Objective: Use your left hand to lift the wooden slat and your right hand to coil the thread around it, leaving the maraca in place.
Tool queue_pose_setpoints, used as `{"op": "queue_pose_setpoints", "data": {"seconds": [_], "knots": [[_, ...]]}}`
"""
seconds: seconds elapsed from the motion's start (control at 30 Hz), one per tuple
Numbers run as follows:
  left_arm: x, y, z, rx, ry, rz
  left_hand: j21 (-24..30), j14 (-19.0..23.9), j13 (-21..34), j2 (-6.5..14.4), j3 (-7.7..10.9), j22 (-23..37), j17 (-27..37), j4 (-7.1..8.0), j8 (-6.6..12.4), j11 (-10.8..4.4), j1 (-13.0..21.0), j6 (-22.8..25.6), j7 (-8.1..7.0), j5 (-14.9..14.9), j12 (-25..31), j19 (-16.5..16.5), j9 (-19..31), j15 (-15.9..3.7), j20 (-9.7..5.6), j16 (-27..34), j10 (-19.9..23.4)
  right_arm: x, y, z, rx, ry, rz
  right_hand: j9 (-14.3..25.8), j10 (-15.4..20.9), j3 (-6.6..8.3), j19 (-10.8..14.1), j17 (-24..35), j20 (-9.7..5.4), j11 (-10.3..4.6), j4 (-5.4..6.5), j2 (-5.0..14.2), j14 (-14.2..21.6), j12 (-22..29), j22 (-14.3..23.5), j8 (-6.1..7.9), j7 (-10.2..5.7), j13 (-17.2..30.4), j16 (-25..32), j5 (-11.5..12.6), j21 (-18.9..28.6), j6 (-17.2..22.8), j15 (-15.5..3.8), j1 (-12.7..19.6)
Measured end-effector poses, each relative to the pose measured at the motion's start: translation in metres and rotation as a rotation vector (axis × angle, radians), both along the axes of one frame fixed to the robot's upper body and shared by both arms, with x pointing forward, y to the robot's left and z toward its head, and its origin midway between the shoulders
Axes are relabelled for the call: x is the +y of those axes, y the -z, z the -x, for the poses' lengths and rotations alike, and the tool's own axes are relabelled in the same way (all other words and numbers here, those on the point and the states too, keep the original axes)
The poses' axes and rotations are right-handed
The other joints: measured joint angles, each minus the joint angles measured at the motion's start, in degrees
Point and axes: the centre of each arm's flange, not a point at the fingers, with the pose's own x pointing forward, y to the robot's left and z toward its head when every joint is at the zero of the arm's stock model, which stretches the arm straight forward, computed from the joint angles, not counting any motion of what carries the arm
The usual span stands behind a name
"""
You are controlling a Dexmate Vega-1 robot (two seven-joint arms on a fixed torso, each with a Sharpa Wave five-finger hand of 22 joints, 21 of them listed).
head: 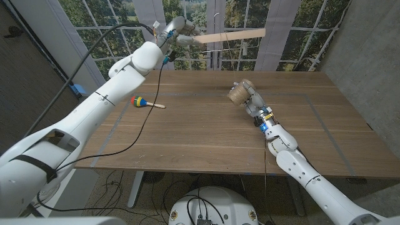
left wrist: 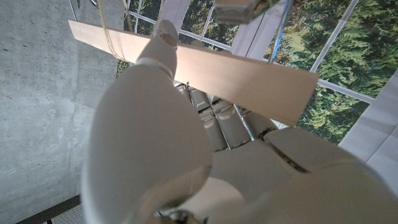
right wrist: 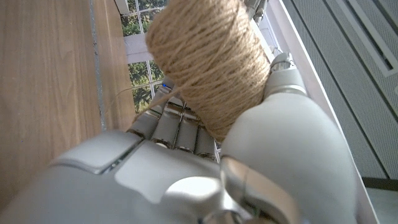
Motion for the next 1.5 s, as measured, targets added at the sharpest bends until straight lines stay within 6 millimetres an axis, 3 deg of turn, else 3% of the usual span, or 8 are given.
{"op": "queue_pose_setpoints", "data": {"seconds": [0.53, 0.8, 1.5], "knots": [[0.01, 0.0, -0.006, 0.09, 0.101, -0.02, 0.4, 0.2, 0.3, 0.0, 0.0, 0.0, 0.2, 0.0, 0.08, 0.0, 0.0, 0.0, 0.0, -0.1, -0.2, -0.1, 0.0, -0.2, -0.11, -0.4, 0.0, -0.016, -0.008, -0.016, 0.04, 0.015, -0.158, 0.0, 0.1, 0.0, 0.1, 0.3, -0.11, 0.08, 0.0, -0.01, 0.1, -0.2, 0.0, -0.01, 0.0, -0.1, 0.0, 0.0, 0.3, 0.0, 0.1, 0.0], [0.01, 0.004, -0.005, 0.158, 0.207, -0.051, 0.4, 0.2, 0.3, 0.0, 0.0, 0.0, 0.2, 0.0, 0.07, -0.21, 0.0, 0.0, 0.0, -0.1, -0.2, -0.1, 0.0, -0.2, -0.11, -0.5, 0.2, -0.027, -0.029, -0.029, 0.035, 0.034, -0.2, 0.0, 0.1, 0.0, 0.1, 0.3, -0.11, 0.08, 0.0, -0.01, 0.1, 0.0, -0.3, -0.01, 0.0, -0.1, 0.0, -0.2, 0.5, 0.0, 0.11, 0.0], [0.018, 0.007, 0.005, 0.238, 0.26, -0.15, 0.4, 0.2, 0.3, 0.0, 0.0, 0.0, 0.2, 0.0, -0.04, -0.32, 0.0, -0.1, 0.06, 0.0, -0.4, -0.5, 0.0, -0.21, -0.11, -0.7, 0.3, -0.054, -0.076, -0.061, 0.064, 0.121, -0.172, 0.0, 0.1, -0.13, 0.1, 0.5, -0.1, 0.08, 0.35, -0.5, 0.2, 0.1, -0.3, -0.22, 0.28, 0.2, -0.5, -0.2, 0.9, 0.3, 0.21, 0.5]]}}
